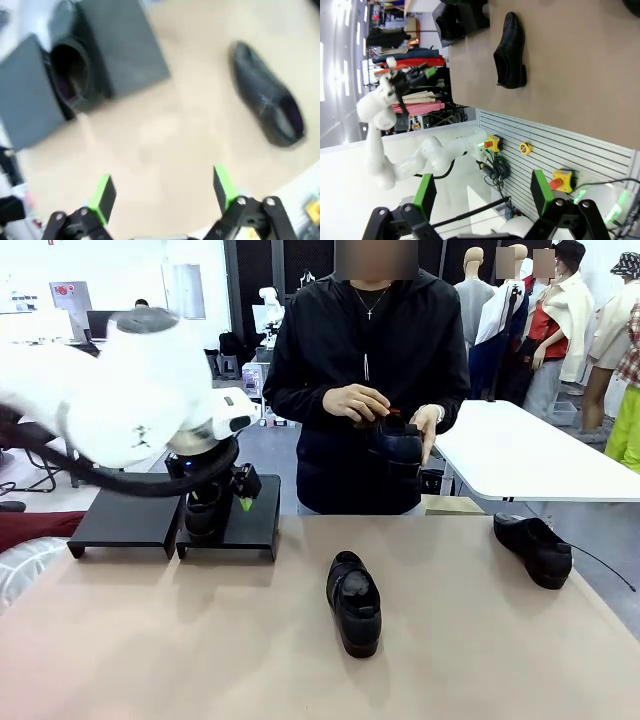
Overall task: Organize the shoes by placing them on the stand.
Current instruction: Place the Shoe from the middle of the table onto the Shoes Stand.
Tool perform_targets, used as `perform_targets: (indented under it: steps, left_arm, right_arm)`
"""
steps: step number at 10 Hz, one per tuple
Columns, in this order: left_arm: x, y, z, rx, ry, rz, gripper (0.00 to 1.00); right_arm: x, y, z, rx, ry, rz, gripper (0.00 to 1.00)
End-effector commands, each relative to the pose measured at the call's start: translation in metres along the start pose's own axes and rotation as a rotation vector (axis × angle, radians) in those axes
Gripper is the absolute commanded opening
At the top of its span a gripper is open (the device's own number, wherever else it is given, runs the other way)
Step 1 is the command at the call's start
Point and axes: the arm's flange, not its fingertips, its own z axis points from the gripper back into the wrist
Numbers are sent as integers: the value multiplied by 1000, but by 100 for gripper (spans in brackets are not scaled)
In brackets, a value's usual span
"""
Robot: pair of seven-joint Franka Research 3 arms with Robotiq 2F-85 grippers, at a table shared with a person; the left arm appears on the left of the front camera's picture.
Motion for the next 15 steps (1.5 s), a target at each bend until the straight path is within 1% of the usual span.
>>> perform_targets:
  steps: [1,2,3,4,5,6,7,8,9,10,15]
  left_arm:
    - [-54,42,68,-166,69,-29,100]
    - [-83,58,89,-304,23,-60,100]
    - [-108,87,100,-428,-13,54,100]
    - [-130,111,102,-505,-67,221,100]
    - [-159,132,102,-575,-127,321,100]
    - [-188,149,98,-659,-193,356,100]
    - [-215,171,86,-653,-279,604,100]
    - [-227,183,66,-708,-280,645,100]
    - [-227,192,43,-730,-225,751,100]
    - [-171,214,130,-677,-221,568,100]
    - [-171,214,130,-677,-221,568,100]
  right_arm:
    - [0,6,3,17,-1,-12,100]
    - [0,6,3,17,-1,-12,100]
    - [0,6,3,17,-1,-12,100]
    - [0,6,3,17,-1,-12,100]
    - [0,6,3,17,-1,-12,100]
    - [0,6,3,17,-1,-12,100]
    - [0,6,3,17,-1,-12,100]
    - [0,6,3,17,-1,-12,100]
    - [0,6,3,17,-1,-12,100]
    - [0,6,3,17,-1,-12,100]
    - [0,6,3,17,-1,-12,100]
